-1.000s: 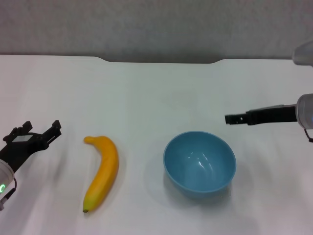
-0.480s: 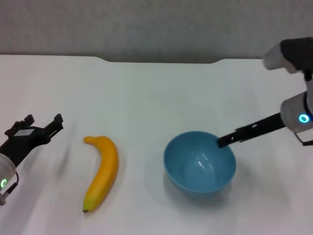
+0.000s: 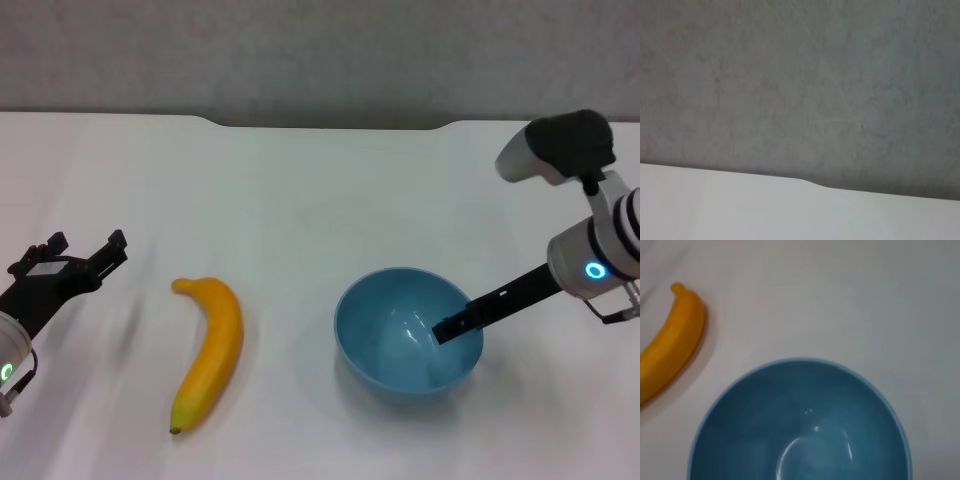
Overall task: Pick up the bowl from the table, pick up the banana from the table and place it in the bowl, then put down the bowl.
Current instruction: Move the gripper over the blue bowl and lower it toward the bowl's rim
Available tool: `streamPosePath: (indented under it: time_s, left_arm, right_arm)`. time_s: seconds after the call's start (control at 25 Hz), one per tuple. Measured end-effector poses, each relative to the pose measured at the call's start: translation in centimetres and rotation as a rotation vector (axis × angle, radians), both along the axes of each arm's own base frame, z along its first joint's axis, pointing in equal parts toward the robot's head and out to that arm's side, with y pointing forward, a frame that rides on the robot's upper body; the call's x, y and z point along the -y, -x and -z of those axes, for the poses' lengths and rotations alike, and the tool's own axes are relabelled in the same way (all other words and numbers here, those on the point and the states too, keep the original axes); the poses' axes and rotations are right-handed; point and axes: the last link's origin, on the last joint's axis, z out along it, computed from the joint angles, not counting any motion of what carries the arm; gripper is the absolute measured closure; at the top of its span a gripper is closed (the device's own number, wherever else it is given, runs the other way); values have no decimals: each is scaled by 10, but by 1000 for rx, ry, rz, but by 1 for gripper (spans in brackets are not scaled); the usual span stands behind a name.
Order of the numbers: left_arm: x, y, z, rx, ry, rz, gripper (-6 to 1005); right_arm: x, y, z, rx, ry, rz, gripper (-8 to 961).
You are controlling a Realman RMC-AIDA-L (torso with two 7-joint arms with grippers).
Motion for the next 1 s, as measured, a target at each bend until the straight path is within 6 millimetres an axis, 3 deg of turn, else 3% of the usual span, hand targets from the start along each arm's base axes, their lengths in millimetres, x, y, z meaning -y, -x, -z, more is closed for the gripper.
streamPosePath:
  time_s: [0.36,1.0]
  left_arm:
    - [0,-2,1,6,0,2,96]
    - [0,0,2,4,1,-5,96]
  right_arm:
    - [1,-17,9,26,-31,23,64]
    - [3,-22,22,-29,-84,14,65]
